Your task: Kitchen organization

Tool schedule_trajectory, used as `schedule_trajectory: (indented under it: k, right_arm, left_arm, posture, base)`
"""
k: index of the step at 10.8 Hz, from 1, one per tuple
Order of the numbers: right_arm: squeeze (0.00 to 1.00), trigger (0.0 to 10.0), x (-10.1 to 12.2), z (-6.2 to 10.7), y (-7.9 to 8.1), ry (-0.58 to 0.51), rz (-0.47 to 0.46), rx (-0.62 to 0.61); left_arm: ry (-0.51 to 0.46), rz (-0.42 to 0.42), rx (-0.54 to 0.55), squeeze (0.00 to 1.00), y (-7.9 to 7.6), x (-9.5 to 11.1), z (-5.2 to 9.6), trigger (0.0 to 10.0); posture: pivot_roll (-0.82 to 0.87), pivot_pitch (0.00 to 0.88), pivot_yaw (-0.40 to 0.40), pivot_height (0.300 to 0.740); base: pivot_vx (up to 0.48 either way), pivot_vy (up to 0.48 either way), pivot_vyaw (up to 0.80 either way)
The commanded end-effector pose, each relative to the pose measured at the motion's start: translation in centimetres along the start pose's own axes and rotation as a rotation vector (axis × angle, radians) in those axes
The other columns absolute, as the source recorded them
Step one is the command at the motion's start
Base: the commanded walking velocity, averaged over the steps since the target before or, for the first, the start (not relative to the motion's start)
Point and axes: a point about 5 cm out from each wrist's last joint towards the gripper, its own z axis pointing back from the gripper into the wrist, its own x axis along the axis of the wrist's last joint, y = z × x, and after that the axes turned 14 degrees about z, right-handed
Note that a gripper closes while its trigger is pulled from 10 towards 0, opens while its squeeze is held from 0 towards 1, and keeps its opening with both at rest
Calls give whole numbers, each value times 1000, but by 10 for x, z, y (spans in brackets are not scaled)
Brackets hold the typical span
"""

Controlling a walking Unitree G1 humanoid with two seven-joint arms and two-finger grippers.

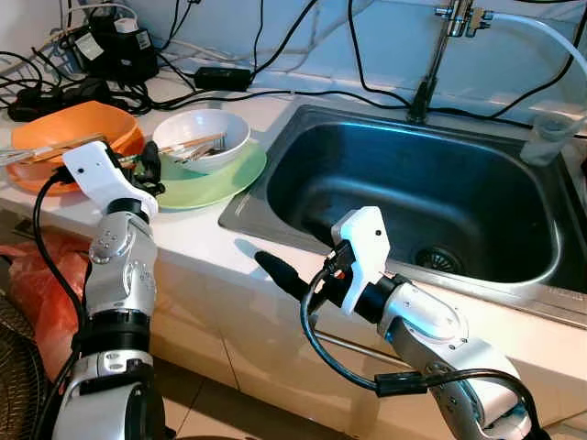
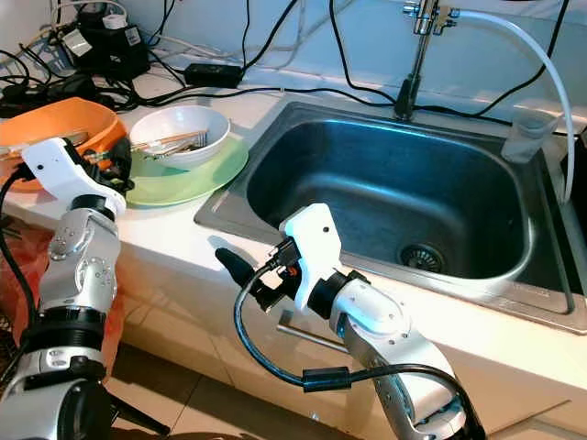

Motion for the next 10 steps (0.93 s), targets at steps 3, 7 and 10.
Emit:
schedule_trajectory:
  k: [3,7,10]
  right_arm:
    - [0,10000,3,2,1,-8,-4,4]
    - [0,10000,3,3,1,-8,-4,0]
    - [0,10000,4,3,1,-8,-5,-1]
  left_arm:
    - [-30,2,-16,0,0,5,-6,0]
    - [-41,8,-30,0,-1,6,-12,0]
    - [-47,10,-34,0,-1,6,-13,0]
  posture:
    - [-47,0,30,740]
    - [-52,0,35,740]
    - [-52,0,34,740]
  base:
    - [0,0,0]
    - [0,0,0]
    - [0,0,0]
